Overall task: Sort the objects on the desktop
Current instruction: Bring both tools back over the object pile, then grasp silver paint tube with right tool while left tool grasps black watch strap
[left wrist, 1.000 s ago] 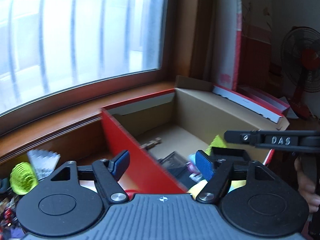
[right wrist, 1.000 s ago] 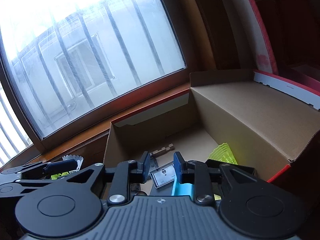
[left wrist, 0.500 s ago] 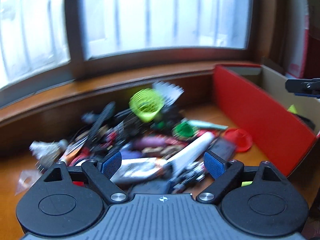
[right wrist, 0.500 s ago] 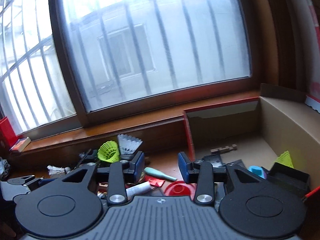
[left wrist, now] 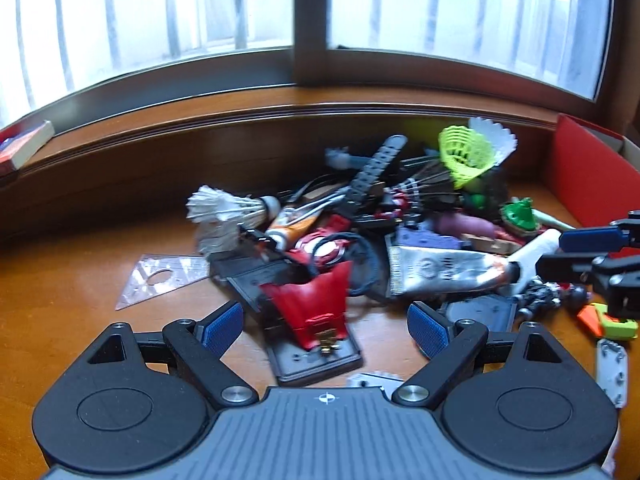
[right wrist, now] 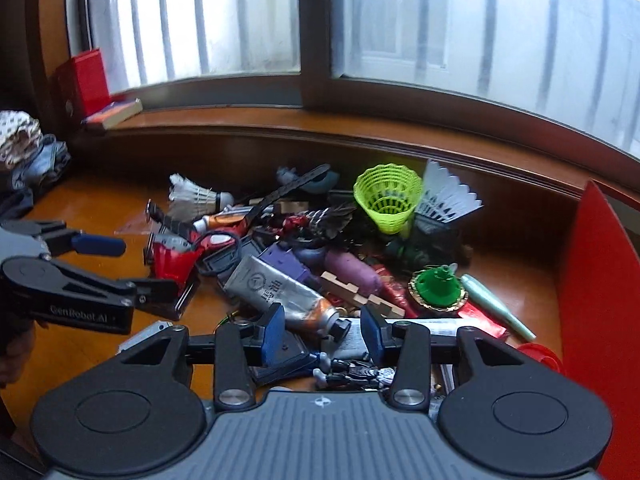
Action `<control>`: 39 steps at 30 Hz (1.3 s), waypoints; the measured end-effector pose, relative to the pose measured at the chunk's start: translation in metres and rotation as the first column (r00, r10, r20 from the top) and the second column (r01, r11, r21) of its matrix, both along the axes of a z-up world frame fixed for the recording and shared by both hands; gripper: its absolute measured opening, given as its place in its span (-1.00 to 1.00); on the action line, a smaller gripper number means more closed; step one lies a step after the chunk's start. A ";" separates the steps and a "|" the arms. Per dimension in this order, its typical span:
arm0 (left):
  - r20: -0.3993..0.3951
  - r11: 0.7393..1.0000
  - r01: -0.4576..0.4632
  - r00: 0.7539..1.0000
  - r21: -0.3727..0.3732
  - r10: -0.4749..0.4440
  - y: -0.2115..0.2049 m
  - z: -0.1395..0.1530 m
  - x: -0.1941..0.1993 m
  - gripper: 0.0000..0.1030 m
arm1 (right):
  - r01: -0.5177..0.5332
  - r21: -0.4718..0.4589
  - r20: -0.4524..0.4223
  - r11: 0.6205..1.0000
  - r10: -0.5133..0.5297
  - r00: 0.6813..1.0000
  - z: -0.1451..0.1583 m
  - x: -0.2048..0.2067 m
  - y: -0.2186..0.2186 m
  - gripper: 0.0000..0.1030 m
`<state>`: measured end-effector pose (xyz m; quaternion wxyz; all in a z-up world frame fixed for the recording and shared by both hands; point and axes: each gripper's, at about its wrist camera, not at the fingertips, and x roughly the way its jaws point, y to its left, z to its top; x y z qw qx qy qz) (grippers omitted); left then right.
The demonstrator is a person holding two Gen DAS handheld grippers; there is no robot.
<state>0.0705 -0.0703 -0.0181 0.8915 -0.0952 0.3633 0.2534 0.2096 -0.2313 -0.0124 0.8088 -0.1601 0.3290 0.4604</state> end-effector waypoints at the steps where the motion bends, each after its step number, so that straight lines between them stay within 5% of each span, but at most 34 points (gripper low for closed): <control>1: 0.000 1.000 -0.006 1.000 0.001 0.006 0.004 -0.001 0.000 0.74 | -0.015 -0.018 -0.004 1.000 0.015 1.000 -0.005 0.002 0.006 -0.13; 19: 0.030 0.996 0.078 0.997 -0.030 -0.078 0.040 -0.014 0.025 0.72 | -0.157 -0.179 0.045 0.971 0.168 0.985 -0.042 0.015 0.064 0.09; 25: 0.033 0.997 0.063 0.998 -0.045 -0.062 0.043 -0.015 0.022 0.72 | -0.184 -0.189 0.070 0.965 0.200 0.977 -0.042 0.013 0.073 -0.16; 32: 0.048 0.997 0.074 0.996 -0.018 -0.073 0.035 -0.005 0.015 0.72 | -0.145 -0.147 0.088 0.978 0.159 0.983 -0.031 0.010 0.062 -0.27; 39: 0.078 0.992 0.123 0.989 0.018 -0.124 0.020 0.009 0.016 0.72 | 0.005 -0.075 0.095 0.997 0.002 0.995 -0.012 0.019 0.022 -0.27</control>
